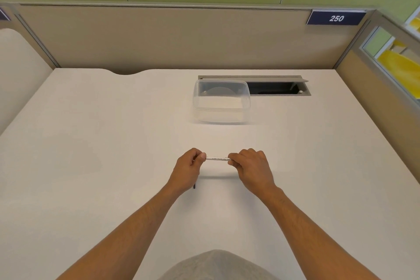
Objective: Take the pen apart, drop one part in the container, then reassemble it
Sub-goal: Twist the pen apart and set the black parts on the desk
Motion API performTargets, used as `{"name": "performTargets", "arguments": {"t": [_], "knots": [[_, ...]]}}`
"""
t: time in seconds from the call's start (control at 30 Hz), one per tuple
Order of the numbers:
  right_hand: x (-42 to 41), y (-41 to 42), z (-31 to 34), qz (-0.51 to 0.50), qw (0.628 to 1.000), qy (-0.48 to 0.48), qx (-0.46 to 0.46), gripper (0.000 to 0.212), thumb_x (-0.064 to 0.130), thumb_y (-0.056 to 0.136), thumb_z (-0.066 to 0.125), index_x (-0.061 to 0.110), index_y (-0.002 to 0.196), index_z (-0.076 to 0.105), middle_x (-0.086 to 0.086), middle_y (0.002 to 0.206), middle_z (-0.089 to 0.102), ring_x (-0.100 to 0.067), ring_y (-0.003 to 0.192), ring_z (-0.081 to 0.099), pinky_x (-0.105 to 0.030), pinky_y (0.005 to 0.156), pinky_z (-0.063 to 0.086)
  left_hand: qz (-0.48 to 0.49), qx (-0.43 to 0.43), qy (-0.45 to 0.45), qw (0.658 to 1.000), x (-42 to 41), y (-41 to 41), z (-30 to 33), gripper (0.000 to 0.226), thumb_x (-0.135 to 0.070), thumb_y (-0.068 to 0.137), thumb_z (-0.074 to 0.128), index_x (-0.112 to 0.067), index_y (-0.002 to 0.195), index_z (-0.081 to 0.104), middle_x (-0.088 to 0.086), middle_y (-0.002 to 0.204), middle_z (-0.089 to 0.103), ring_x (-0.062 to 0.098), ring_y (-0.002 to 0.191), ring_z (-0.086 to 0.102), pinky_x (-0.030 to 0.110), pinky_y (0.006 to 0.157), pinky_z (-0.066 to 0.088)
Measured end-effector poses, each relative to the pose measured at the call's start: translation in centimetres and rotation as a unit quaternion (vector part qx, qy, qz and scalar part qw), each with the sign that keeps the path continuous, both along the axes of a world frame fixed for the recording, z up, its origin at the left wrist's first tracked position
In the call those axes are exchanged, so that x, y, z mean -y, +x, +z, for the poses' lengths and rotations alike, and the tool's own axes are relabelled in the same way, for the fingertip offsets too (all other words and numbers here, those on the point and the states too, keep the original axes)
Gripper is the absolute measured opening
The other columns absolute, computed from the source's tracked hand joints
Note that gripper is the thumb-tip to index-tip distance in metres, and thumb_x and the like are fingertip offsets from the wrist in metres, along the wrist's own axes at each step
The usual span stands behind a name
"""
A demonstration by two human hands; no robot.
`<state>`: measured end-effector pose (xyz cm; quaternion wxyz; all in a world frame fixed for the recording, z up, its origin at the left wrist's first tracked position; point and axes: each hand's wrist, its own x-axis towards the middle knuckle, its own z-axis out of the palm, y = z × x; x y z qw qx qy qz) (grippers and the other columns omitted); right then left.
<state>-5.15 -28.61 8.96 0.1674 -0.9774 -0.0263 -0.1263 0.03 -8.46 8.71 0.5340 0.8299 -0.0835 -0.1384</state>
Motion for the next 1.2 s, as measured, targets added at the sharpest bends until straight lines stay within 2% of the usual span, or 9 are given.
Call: {"name": "performTargets", "arguments": {"t": [0.2, 0.3, 0.43, 0.53, 0.73, 0.9, 1.03, 1.13, 1.2], "knots": [[-0.29, -0.19, -0.04, -0.001, 1.0, -0.004, -0.001, 0.018, 0.031, 0.089, 0.05, 0.023, 0.088, 0.066, 0.004, 0.062, 0.055, -0.022, 0.062, 0.047, -0.033, 0.059, 0.033, 0.018, 0.007, 0.037, 0.999, 0.04, -0.08, 0.07, 0.044, -0.039, 0.1, 0.045, -0.013, 0.063, 0.049, -0.004, 0.057, 0.042, 0.008, 0.05, 0.034, 0.018, 0.049, 0.029], [-0.37, -0.31, -0.17, -0.004, 1.0, -0.002, 0.0, 0.017, 0.031, 0.089, 0.051, 0.023, 0.088, 0.066, 0.004, 0.062, 0.055, -0.023, 0.061, 0.048, -0.032, 0.059, 0.032, 0.036, 0.001, 0.018, 0.999, 0.02, -0.27, 0.05, 0.047, -0.043, 0.099, 0.044, -0.01, 0.067, 0.056, -0.003, 0.057, 0.045, 0.007, 0.048, 0.037, 0.017, 0.049, 0.032], [-0.29, -0.37, -0.24, -0.011, 1.0, -0.002, 0.0, 0.017, 0.03, 0.088, 0.052, 0.023, 0.088, 0.067, 0.003, 0.062, 0.056, -0.023, 0.061, 0.049, -0.032, 0.059, 0.032, 0.015, 0.011, -0.029, 0.999, 0.07, -0.55, 0.04, 0.016, -0.029, 0.096, 0.056, -0.018, 0.087, 0.062, 0.007, 0.083, 0.059, 0.018, 0.056, 0.049, 0.026, 0.046, 0.045], [-0.21, -0.45, -0.32, -0.014, 1.0, -0.001, -0.002, 0.018, 0.03, 0.088, 0.051, 0.022, 0.089, 0.067, 0.003, 0.063, 0.058, -0.023, 0.061, 0.049, -0.032, 0.06, 0.031, 0.011, 0.025, -0.026, 0.999, 0.24, -0.58, 0.2, 0.01, -0.02, 0.094, 0.058, -0.018, 0.085, 0.061, 0.003, 0.079, 0.058, 0.018, 0.057, 0.05, 0.023, 0.044, 0.044], [-0.1, -0.5, -0.23, -0.012, 1.0, -0.002, 0.0, 0.019, 0.031, 0.089, 0.05, 0.023, 0.09, 0.067, 0.003, 0.065, 0.058, -0.023, 0.062, 0.049, -0.031, 0.06, 0.03, 0.017, 0.011, -0.012, 1.0, 0.57, -0.47, 0.24, 0.027, -0.029, 0.098, 0.052, -0.014, 0.075, 0.055, 0.008, 0.062, 0.048, 0.018, 0.055, 0.044, 0.021, 0.04, 0.038], [-0.1, -0.44, -0.12, -0.004, 1.0, -0.006, 0.004, 0.019, 0.031, 0.089, 0.05, 0.023, 0.09, 0.067, 0.003, 0.064, 0.058, -0.023, 0.062, 0.049, -0.031, 0.06, 0.03, 0.028, 0.008, 0.018, 0.999, 0.84, -0.52, 0.55, 0.042, -0.036, 0.1, 0.046, -0.011, 0.065, 0.05, -0.004, 0.054, 0.039, 0.007, 0.043, 0.034, 0.013, 0.037, 0.03], [-0.33, -0.4, -0.16, 0.005, 1.0, -0.004, 0.006, 0.032, 0.038, 0.091, 0.038, 0.024, 0.089, 0.066, 0.004, 0.064, 0.057, -0.023, 0.062, 0.049, -0.032, 0.06, 0.032, 0.035, -0.032, 0.007, 0.999, 0.61, -0.44, 0.47, 0.053, -0.046, 0.098, 0.044, -0.012, 0.058, 0.046, 0.0, 0.054, 0.04, 0.015, 0.046, 0.036, 0.018, 0.039, 0.032], [-0.39, -0.4, -0.13, 0.001, 1.0, -0.006, 0.002, 0.025, 0.035, 0.091, 0.044, 0.023, 0.089, 0.066, 0.003, 0.064, 0.057, -0.023, 0.062, 0.049, -0.032, 0.06, 0.032, 0.04, -0.051, -0.004, 0.998, 0.44, -0.53, 0.46, 0.056, -0.049, 0.098, 0.043, -0.005, 0.066, 0.057, 0.004, 0.056, 0.049, 0.018, 0.05, 0.044, 0.021, 0.046, 0.038], [-0.32, -0.3, -0.08, -0.005, 1.0, -0.009, 0.002, 0.02, 0.032, 0.089, 0.049, 0.023, 0.089, 0.067, 0.003, 0.064, 0.057, -0.023, 0.062, 0.049, -0.032, 0.06, 0.031, 0.037, -0.054, -0.033, 0.997, 0.5, -0.57, 0.39, 0.043, -0.042, 0.098, 0.048, -0.005, 0.079, 0.061, 0.001, 0.067, 0.056, 0.015, 0.053, 0.051, 0.022, 0.054, 0.042]]}}
